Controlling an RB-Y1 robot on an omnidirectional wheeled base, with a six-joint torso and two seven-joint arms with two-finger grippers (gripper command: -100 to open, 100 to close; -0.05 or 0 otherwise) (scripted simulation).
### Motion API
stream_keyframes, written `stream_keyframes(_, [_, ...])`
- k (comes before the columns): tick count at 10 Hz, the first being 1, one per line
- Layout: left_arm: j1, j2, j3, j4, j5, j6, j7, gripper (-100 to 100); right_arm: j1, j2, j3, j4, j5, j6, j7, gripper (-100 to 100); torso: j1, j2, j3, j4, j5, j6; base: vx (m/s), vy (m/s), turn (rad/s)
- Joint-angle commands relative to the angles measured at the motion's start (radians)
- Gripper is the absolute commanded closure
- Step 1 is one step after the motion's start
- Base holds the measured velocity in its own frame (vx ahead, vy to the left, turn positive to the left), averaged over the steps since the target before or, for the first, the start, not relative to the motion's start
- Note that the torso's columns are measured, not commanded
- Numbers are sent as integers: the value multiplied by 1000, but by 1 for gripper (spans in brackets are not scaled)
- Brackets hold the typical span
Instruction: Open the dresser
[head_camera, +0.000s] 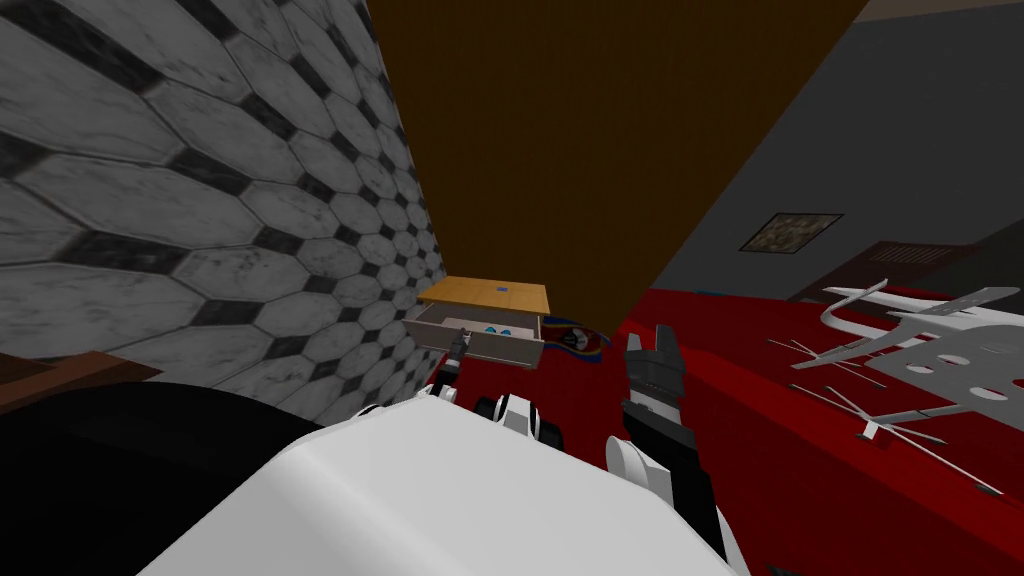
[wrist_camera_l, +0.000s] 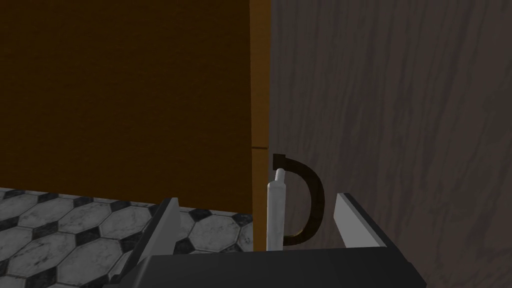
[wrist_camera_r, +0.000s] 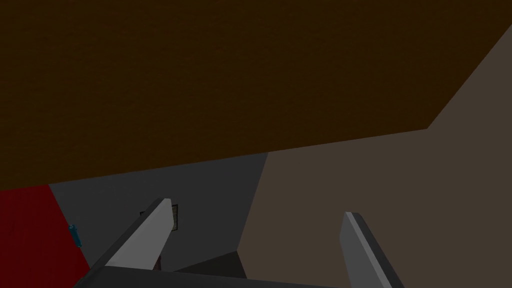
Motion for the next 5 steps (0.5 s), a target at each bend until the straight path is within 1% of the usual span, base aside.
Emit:
stream_keyframes(1, [-43, 21, 4, -23, 3, 68, 11, -100, 0, 0, 0, 0, 0, 0, 0, 0, -1, 1, 1, 1, 0, 0, -87, -36, 18])
stream_keyframes(5, [-118, 56, 12, -49, 8, 175, 29, -100, 0, 0, 0, 0, 0, 0, 0, 0, 0, 0, 0, 0, 0, 0, -112, -33, 18])
